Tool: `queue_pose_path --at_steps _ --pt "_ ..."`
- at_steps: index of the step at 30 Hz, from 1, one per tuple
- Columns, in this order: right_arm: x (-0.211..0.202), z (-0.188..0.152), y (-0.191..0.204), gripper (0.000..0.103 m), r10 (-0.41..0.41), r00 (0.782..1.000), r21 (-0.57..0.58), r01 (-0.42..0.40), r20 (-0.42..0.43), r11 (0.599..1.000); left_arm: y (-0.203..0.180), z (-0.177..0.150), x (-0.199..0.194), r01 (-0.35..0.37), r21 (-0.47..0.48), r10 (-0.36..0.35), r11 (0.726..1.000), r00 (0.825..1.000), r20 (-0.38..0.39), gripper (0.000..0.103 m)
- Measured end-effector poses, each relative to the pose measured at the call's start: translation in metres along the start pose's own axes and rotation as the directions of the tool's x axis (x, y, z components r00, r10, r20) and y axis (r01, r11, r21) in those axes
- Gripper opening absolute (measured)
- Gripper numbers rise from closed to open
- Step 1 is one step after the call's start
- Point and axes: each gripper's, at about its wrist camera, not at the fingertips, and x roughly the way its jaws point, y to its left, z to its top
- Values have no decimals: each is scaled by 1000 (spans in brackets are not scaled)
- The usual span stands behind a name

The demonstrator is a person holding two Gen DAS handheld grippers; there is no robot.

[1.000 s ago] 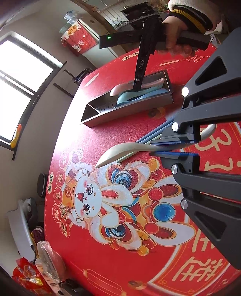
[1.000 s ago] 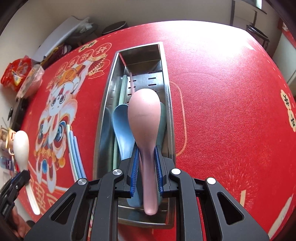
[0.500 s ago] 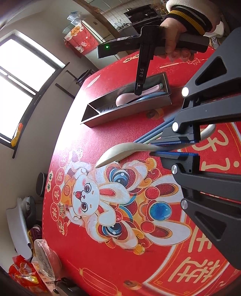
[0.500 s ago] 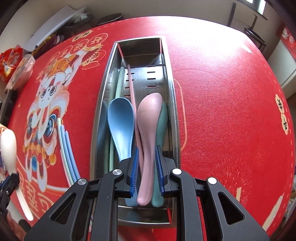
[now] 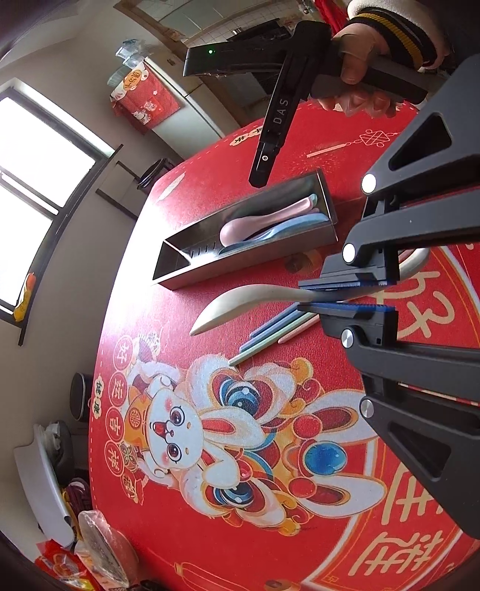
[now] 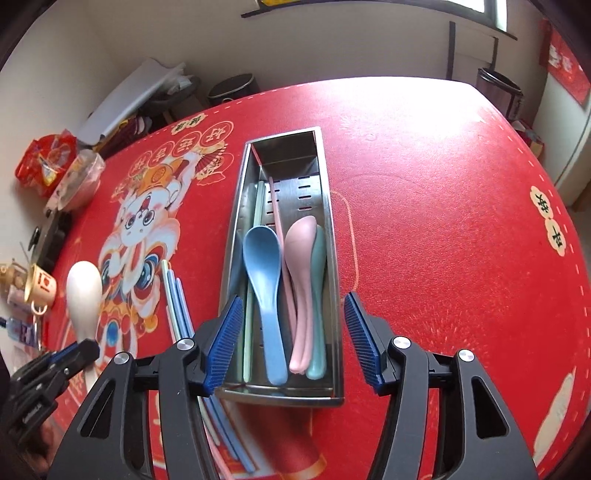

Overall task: Organize utensils
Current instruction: 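Lower the white spoon into the steel tray and open the left tool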

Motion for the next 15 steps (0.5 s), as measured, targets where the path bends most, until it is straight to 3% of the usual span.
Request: queue_pose_path --at_steps 8,15 --pt "-14 -10 -32 71 39 999 59 -40 14 997 -35 10 22 37 52 -34 998 998 -48 6" --pt "-15 -15 -64 71 49 999 124 -50 11 991 -68 21 59 67 86 -57 994 992 -113 6"
